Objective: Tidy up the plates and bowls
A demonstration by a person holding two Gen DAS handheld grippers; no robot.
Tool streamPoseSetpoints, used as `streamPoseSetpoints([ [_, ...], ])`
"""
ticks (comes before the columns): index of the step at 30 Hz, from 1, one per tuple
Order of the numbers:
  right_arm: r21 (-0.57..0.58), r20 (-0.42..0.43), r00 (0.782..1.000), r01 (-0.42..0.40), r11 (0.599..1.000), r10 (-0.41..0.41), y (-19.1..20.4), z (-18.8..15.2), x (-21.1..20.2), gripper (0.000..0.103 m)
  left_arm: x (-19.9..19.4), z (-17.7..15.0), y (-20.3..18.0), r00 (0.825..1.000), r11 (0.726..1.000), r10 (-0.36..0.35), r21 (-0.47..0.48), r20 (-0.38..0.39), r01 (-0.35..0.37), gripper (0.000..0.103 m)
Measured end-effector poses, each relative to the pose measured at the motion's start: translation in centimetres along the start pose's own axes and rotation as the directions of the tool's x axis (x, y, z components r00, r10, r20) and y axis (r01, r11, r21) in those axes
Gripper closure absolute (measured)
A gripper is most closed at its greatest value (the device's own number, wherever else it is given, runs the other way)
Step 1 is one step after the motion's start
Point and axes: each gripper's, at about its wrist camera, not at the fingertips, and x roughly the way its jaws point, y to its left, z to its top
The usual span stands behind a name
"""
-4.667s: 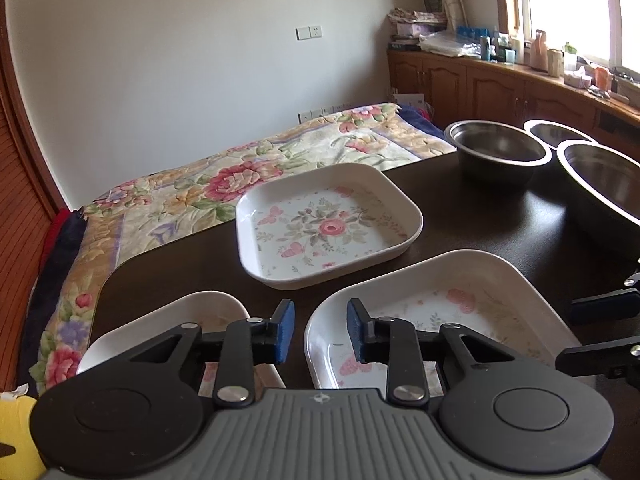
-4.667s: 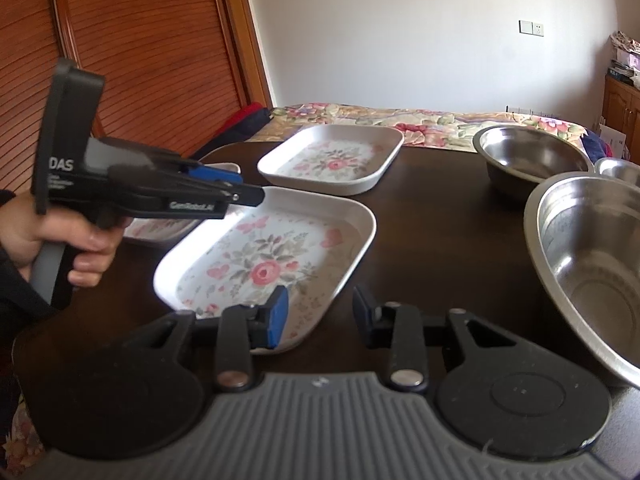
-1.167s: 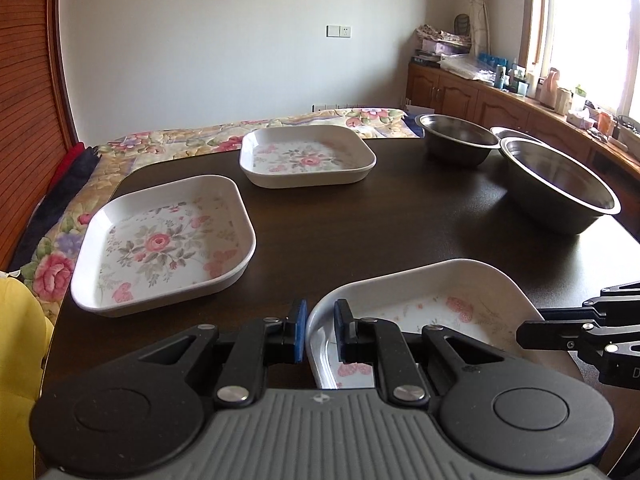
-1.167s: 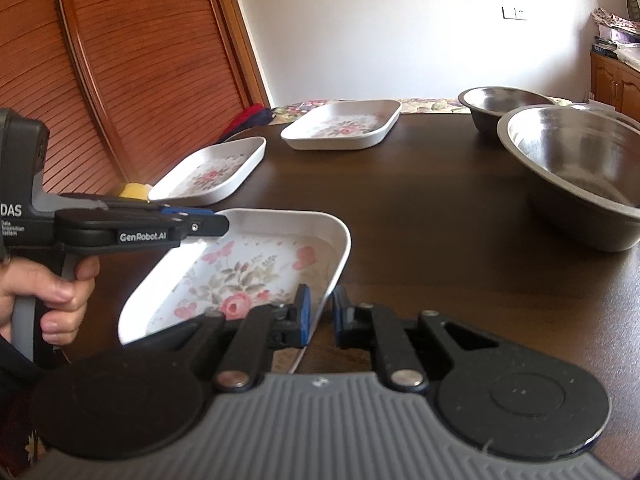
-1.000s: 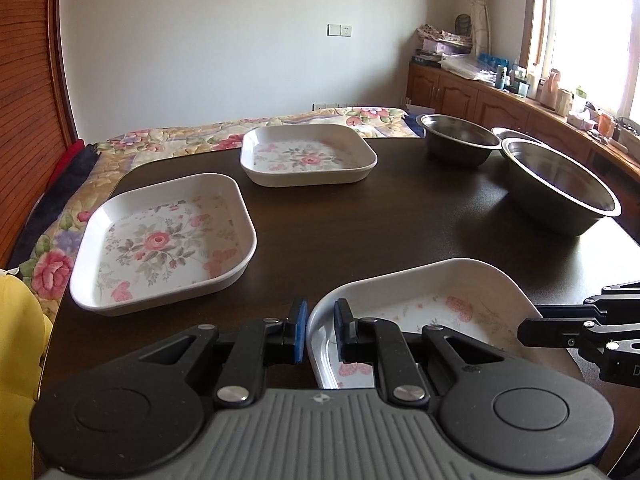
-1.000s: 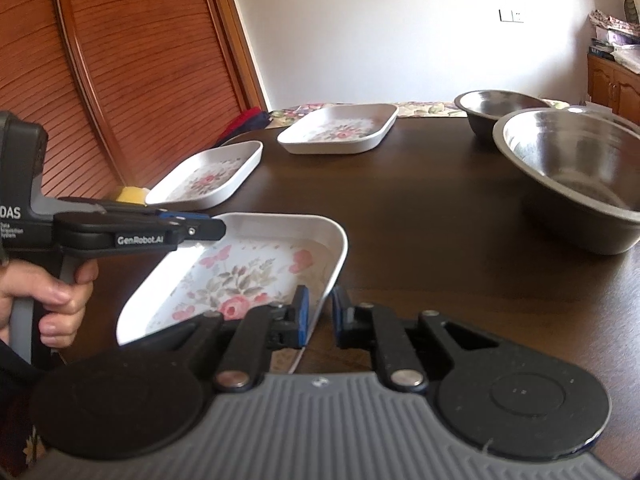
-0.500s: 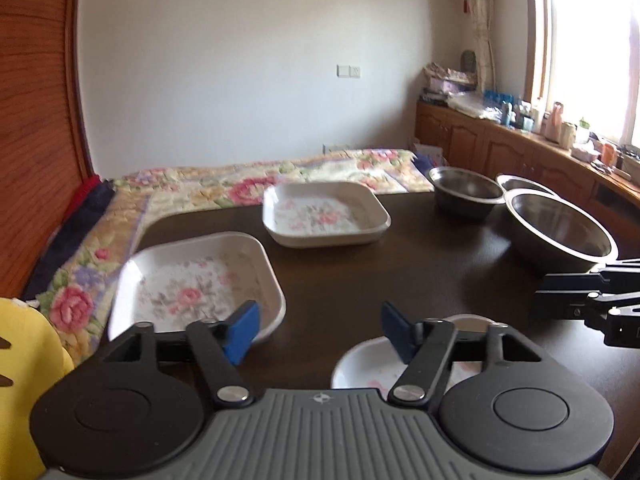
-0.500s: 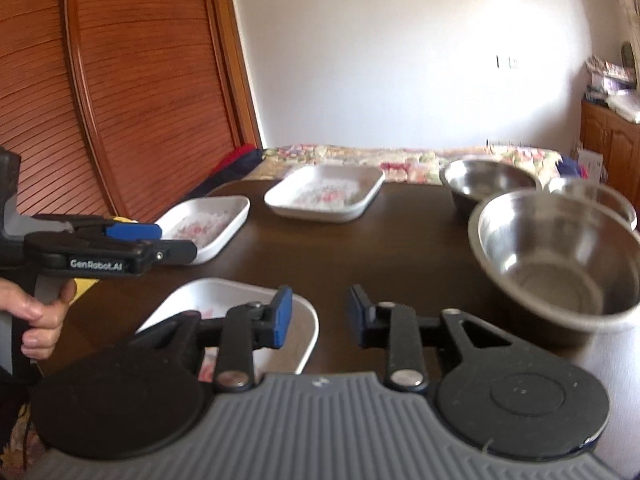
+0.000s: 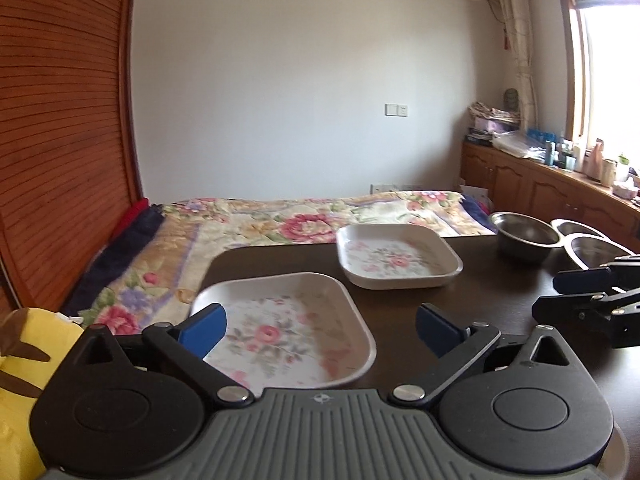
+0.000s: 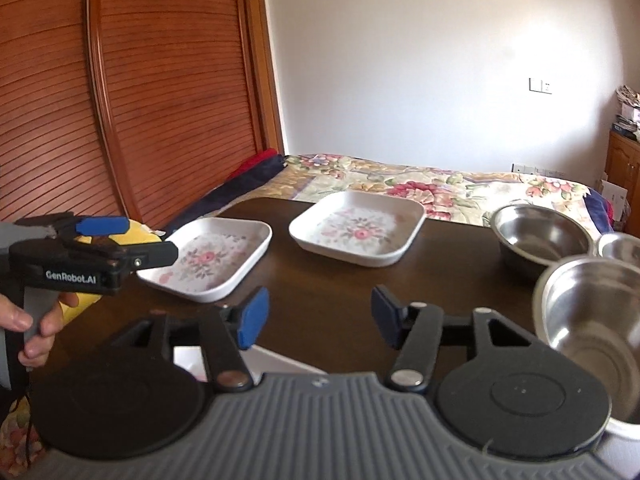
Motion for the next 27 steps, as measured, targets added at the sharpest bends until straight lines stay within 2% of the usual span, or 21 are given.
streamPoseSetpoints([
  [4, -0.012, -0.003, 1.000, -0.009, 1.000, 0.009, 0.5, 0.7, 1.0, 0.030, 0.7, -0.1, 1.6, 1.000, 1.000, -0.006, -0.030, 0.007, 0.007, 0.001],
  [6, -0.024, -0.004, 1.000, -0.010, 1.000, 0.010, 0.9, 1.1, 1.4, 0.020, 0.9, -0.2, 2.3, 1.000, 0.999, 0.002, -0.039, 0.009, -0.001, 0.001],
  [10, -0.048, -0.014, 1.000, -0.020, 0.999, 0.020, 1.7, 1.7, 2.4, 0.011, 1.2, 0.0, 3.5, 1.000, 0.999, 0.001, -0.041, 0.020, 0.000, 0.001],
  [16, -0.090, -0.057, 0.997, -0.057, 0.994, 0.052, 3.2, 2.9, 4.2, 0.011, 1.9, 0.2, 5.6, 1.000, 0.999, 0.017, -0.048, 0.008, -0.017, 0.001],
  [19, -0.083, -0.084, 0.993, -0.085, 0.993, 0.078, 3.8, 3.7, 5.4, 0.011, 2.5, 0.3, 6.8, 1.000, 0.999, 0.020, -0.050, -0.006, -0.020, 0.005],
  [23, -0.088, -0.112, 0.989, -0.102, 0.991, 0.092, 4.6, 4.6, 6.9, 0.012, 3.5, 0.2, 8.1, 0.999, 0.998, 0.032, -0.050, -0.031, -0.033, 0.015],
  [25, -0.091, -0.123, 0.988, -0.102, 0.991, 0.091, 5.0, 4.8, 7.6, 0.016, 4.1, 0.0, 8.7, 0.998, 0.998, 0.029, -0.055, -0.047, -0.032, 0.021],
  [27, -0.087, -0.141, 0.985, -0.109, 0.990, 0.096, 5.2, 4.9, 8.4, 0.024, 4.6, -0.2, 9.3, 0.998, 0.997, 0.025, -0.065, -0.064, -0.029, 0.028],
])
